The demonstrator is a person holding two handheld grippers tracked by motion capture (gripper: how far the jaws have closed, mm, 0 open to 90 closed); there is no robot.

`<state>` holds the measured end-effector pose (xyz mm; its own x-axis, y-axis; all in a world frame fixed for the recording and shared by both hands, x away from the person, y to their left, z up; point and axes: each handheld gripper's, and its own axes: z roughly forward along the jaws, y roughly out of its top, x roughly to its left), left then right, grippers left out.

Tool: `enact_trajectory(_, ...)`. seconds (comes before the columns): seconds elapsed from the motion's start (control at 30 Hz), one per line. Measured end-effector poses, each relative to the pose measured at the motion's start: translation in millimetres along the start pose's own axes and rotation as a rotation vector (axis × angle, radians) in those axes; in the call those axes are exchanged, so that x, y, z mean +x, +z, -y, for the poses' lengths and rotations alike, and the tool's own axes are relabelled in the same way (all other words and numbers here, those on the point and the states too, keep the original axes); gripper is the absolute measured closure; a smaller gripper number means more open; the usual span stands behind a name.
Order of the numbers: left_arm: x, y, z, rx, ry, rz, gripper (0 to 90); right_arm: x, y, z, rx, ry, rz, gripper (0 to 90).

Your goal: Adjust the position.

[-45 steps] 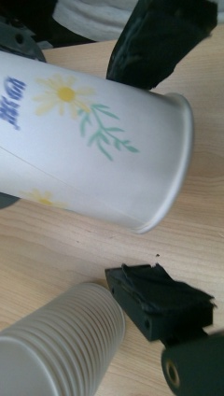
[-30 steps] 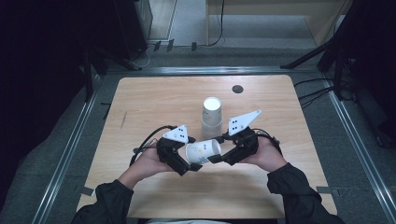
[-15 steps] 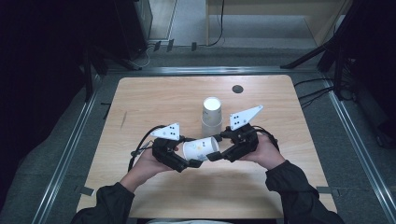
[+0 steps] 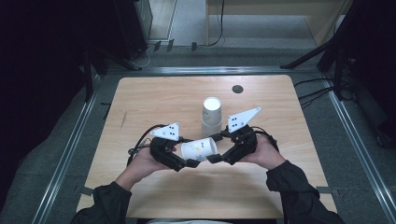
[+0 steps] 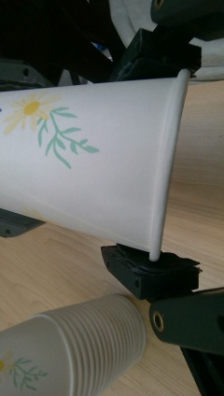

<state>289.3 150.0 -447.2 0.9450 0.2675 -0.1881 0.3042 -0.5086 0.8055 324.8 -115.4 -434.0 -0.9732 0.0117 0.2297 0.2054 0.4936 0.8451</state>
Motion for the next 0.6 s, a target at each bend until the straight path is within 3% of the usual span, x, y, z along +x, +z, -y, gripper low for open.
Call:
enact_trajectory(0.17,-4.0,-3.8,-6.3,0.082,0.033,-0.028,24.7,1.4,-0.4,3.6,0.047,-0.027,0.040,25.4)
enact_trajectory(0.53,3.6,-5.2,-14.4,0.135,0.047,-0.024,24.9,7.3,0.5,12.1,0.091,-0.042,0.074,25.4)
enact_trajectory(0.6,4.2,-0.7,-17.7,0.164,0.064,-0.024,25.0,8.7,-1.8,15.1,0.091,-0.036,0.094,25.4)
